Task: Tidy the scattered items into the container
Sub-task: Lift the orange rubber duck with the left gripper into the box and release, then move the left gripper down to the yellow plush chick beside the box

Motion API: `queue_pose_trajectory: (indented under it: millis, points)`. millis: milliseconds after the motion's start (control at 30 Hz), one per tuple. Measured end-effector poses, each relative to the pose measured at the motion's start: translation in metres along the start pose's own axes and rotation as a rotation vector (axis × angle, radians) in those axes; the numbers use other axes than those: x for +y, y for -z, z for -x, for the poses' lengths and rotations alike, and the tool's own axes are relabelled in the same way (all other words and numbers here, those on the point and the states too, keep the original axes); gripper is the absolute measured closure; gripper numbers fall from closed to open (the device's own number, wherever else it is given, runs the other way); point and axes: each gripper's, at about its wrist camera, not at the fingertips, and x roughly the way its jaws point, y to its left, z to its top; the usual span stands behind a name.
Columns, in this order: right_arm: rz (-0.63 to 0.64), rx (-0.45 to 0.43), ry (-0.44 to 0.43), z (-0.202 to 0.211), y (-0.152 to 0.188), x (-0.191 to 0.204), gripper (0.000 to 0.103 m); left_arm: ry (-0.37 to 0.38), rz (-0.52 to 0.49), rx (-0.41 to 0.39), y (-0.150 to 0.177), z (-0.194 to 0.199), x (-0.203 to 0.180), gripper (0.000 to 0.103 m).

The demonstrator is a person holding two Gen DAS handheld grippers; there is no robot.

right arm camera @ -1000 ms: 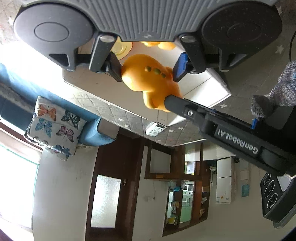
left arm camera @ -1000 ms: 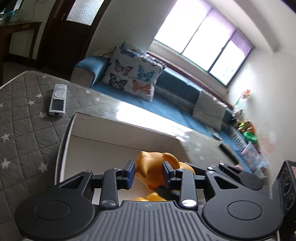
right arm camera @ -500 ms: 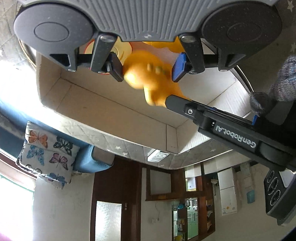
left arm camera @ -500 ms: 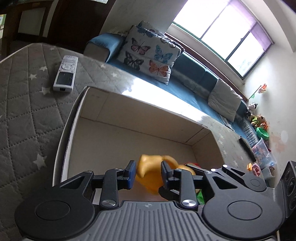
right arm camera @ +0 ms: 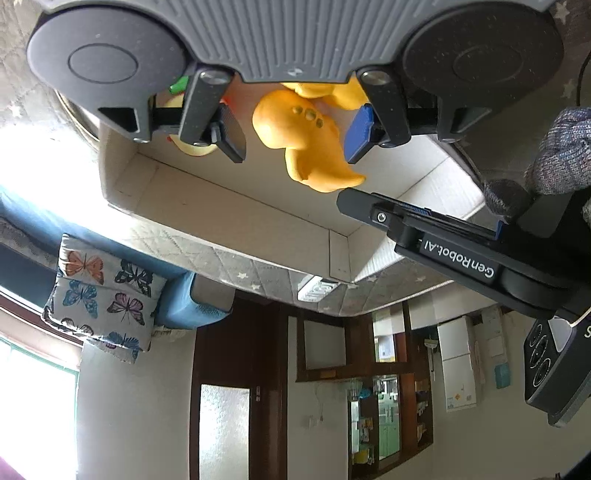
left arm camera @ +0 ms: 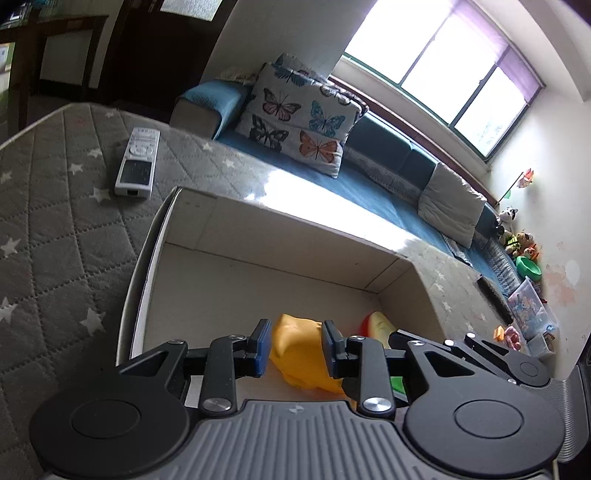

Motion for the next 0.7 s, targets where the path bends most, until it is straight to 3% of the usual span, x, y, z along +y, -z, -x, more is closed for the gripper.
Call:
queue_pose_trajectory:
  millis: [100, 400, 500, 700]
  points:
    - [0.002, -0.02, 0.003, 0.013, 0.004, 0.004, 0.035, 0.007, -0.014, -0.018, 0.004, 0.012, -0.006, 0.072]
    - [0.014, -0.052, -0.007, 0.053, 0.021, 0.019, 0.029, -0.002, -0.036, -0.059, 0.026, 0.045, -0.022, 0.07]
    - [0.022, -0.055, -0.004, 0.061, 0.03, 0.026, 0.022, -0.002, -0.048, -0.068, 0.037, 0.054, -0.027, 0.07]
    - [0.029, -0.044, -0.007, 0.072, 0.048, 0.038, 0.019, -0.013, -0.056, -0.066, 0.059, 0.065, -0.034, 0.07]
